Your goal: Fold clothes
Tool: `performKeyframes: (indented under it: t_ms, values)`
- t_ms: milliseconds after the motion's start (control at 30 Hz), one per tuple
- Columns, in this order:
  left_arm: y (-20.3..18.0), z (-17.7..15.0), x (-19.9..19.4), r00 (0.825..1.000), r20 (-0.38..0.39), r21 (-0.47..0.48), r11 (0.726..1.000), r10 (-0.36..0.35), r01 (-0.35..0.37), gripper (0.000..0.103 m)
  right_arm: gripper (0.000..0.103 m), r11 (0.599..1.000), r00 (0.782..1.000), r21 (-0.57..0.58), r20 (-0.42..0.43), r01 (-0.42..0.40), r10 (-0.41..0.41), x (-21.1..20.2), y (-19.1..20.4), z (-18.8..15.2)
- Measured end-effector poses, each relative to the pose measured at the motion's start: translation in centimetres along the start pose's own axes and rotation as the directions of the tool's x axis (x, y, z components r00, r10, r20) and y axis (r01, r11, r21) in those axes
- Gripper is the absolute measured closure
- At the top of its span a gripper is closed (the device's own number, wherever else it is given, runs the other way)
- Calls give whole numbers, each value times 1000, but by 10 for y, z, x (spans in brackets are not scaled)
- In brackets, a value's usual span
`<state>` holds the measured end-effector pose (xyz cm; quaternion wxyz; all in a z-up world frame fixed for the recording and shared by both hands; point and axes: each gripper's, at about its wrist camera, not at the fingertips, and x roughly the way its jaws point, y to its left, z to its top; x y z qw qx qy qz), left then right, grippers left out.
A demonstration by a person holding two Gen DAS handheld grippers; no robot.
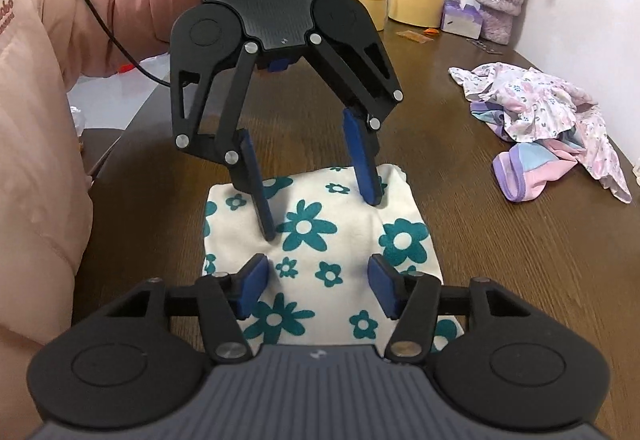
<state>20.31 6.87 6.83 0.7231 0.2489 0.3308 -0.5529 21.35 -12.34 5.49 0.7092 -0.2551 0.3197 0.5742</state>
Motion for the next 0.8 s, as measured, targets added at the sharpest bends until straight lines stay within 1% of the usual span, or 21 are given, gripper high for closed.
performKeyframes:
  t_ms: [67,100,133,167,200,233,267,300,333,367,400,433,533,567,600,733,767,800]
  values:
    - [-4,-3,-12,999,46,-11,1000,26,-25,44,47,1000,1000,20,26,8,-8,-9,1,0]
    - [-6,-4,-20,996,76,-17,999,43,-41,44,47,999,998,42,54,16,-19,-19,1,0]
    - [-8,-8,-29,992,109,-42,997,61,-57,36,44,997,996,70,83,33,-38,-29,1,-2]
    - [-8,-12,-38,986,143,-80,994,82,-71,29,36,993,992,109,113,50,-62,-40,1,-5]
    - [-7,-17,-45,980,174,-129,989,99,-77,18,33,987,986,150,141,63,-84,-51,1,-9]
    - [-4,-22,-49,973,203,-184,980,113,-75,16,24,977,982,205,160,62,-96,-59,0,-15]
    - [-2,-27,-52,965,226,-249,966,131,-73,15,21,960,979,275,171,60,-110,-65,-3,-22]
    - [0,-32,-54,959,238,-322,944,154,-72,10,21,937,976,345,178,57,-125,-70,-5,-28]
    - [1,-37,-54,954,237,-402,912,185,-78,3,18,907,974,419,178,53,-139,-72,-8,-36]
    - [0,-42,-53,948,227,-484,871,221,-87,2,13,866,973,499,177,42,-149,-72,-11,-44]
    - [0,-47,-52,946,218,-556,828,238,-80,1,10,814,972,580,181,19,-152,-72,-14,-54]
    - [1,-52,-49,947,210,-619,783,242,-63,2,5,768,970,641,191,-9,-149,-72,-16,-62]
    - [3,-65,-39,951,199,-758,652,238,-5,1,4,641,966,761,227,-97,-122,-66,-16,-83]
    - [4,-69,-36,951,204,-790,613,234,19,1,4,610,965,785,233,-114,-120,-63,-16,-86]
    - [6,-72,-34,950,211,-812,582,232,38,2,4,581,965,804,237,-128,-114,-59,-16,-89]
    - [16,-82,-31,942,216,-872,484,258,67,4,5,514,970,846,222,-140,-102,-44,-12,-96]
    - [19,-84,-29,941,218,-882,465,258,77,4,7,496,970,856,221,-144,-99,-41,-12,-98]
    - [21,-86,-27,942,220,-888,452,254,86,7,8,474,969,867,226,-154,-100,-38,-12,-101]
